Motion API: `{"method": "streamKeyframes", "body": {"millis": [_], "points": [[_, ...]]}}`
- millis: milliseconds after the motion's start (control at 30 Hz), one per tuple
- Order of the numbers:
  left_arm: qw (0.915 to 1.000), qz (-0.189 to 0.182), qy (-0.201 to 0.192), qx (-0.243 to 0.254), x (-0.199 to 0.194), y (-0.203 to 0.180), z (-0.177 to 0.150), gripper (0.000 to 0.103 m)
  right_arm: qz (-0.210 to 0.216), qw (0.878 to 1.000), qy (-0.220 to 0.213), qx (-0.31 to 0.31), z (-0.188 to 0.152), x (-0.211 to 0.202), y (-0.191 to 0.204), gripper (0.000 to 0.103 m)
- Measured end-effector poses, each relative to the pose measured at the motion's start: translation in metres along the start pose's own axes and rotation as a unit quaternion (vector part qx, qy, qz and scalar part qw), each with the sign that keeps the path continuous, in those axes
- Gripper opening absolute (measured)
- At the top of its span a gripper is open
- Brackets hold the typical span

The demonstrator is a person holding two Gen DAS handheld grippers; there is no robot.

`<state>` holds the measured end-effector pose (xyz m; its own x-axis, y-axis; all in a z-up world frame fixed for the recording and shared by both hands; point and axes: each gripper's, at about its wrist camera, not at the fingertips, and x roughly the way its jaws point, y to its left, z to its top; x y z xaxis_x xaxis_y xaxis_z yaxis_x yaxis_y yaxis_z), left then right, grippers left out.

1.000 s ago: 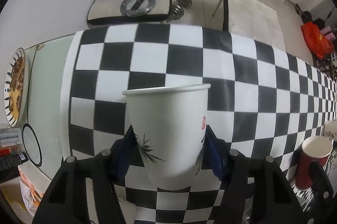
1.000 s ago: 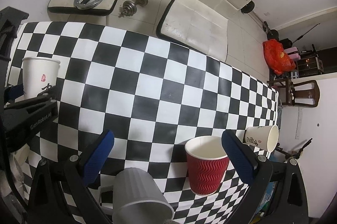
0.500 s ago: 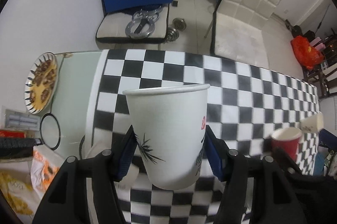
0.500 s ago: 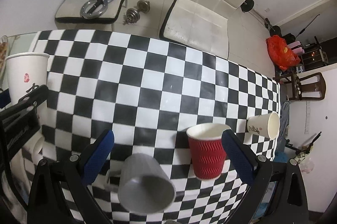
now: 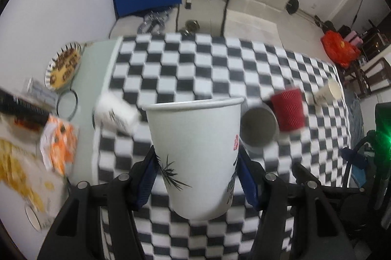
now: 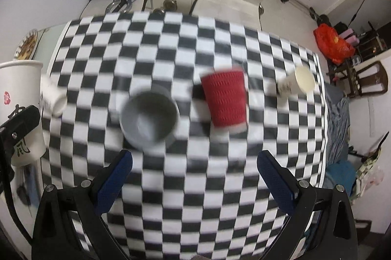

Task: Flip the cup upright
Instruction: 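Lift the white paper cup with the left gripper and carry it toward the right gripper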

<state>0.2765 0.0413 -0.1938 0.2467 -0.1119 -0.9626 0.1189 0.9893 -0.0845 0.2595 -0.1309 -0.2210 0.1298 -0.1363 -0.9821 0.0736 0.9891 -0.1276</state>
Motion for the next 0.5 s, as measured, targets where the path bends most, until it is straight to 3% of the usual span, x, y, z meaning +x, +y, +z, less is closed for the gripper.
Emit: {"method": "streamKeyframes", "body": {"millis": [233, 500], "points": [[0.9985, -0.015, 0.052, 0.005, 0.021, -0.057, -0.063, 0.058, 0.033, 0.998, 0.048, 0.034, -0.09, 0.031, -0.065, 0.103], [0.9947, -0.023, 0.096, 0.029, 0.064, -0.125, -0.101, 0.058, 0.045, 0.992, 0.099, 0.062, -0.148, 0.086, -0.119, 0.103]]}}
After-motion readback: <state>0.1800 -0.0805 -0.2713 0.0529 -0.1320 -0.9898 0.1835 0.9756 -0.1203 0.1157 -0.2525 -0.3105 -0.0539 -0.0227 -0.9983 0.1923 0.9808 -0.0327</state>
